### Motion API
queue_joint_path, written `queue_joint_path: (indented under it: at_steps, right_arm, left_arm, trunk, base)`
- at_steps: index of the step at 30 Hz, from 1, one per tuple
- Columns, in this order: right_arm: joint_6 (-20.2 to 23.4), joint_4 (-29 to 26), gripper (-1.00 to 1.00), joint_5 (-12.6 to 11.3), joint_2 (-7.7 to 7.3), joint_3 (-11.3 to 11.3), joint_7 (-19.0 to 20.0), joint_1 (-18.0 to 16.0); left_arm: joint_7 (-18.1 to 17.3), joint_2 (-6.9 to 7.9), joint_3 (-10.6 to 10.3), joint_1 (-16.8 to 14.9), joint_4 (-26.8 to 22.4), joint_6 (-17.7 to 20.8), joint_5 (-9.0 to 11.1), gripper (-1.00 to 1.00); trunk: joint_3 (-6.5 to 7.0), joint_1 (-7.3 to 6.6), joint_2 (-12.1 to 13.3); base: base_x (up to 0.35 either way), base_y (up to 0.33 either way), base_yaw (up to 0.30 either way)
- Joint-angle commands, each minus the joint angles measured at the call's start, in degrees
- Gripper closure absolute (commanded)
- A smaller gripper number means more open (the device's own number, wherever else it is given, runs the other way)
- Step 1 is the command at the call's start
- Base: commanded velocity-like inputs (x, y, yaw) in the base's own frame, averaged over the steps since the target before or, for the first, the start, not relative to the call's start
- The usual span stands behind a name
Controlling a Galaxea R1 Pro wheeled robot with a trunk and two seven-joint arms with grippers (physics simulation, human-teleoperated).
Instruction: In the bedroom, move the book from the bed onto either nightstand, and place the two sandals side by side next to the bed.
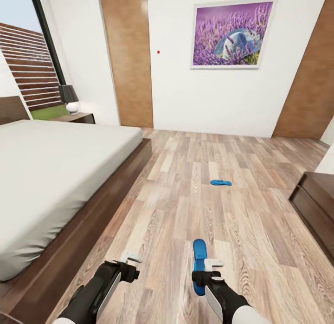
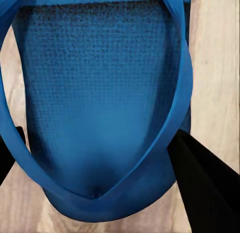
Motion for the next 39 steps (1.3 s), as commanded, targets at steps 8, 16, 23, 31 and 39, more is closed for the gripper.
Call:
queue_joint_path:
  at_steps: [8,16,23,31,39]
  right_arm:
    - [0.3,-0.1,1.0,-0.1,0.02,0.0,-0.2,0.0]
    - [0.3,-0.1,1.0,-0.1,0.02,0.0,-0.2,0.0]
    - [0.3,-0.1,1.0,-0.1,0.02,0.0,-0.2,0.0]
    - [0.3,-0.1,1.0,-0.1,0.02,0.0,-0.2,0.0]
    - [0.3,-0.1,1.0,-0.1,0.02,0.0,-0.2,0.1]
  left_arm:
    - [0.0,0.01,-1.2,0.0,0.1,0.2,-0.1,-1.0]
    - [0.0,-0.05,-1.5,0.0,0.3,0.2,-0.1,-1.0]
    - [0.0,-0.14,-1.5,0.0,0.3,0.2,0.0,-1.0]
    - [0.0,-0.16,-1.5,0.0,0.3,0.1,-0.1,-1.0]
    - [0.0,-0.18,-1.5,0.0,0.3,-0.7,-0.1,-1.0]
  trunk:
    - [1.36,-0.41,0.5]
    - [2.46,-2.17,3.7]
    - [3.43,-3.7,6.5]
    - [4.53,-5.46,9.7]
    - [5.65,-7.22,12.9]
  base:
    - [0.0,0.0,-0.266]
    - [0.0,0.0,-0.248]
    - [0.0,0.0,-0.221]
    - [0.0,0.0,-0.179]
    - [0.0,0.0,-0.114]
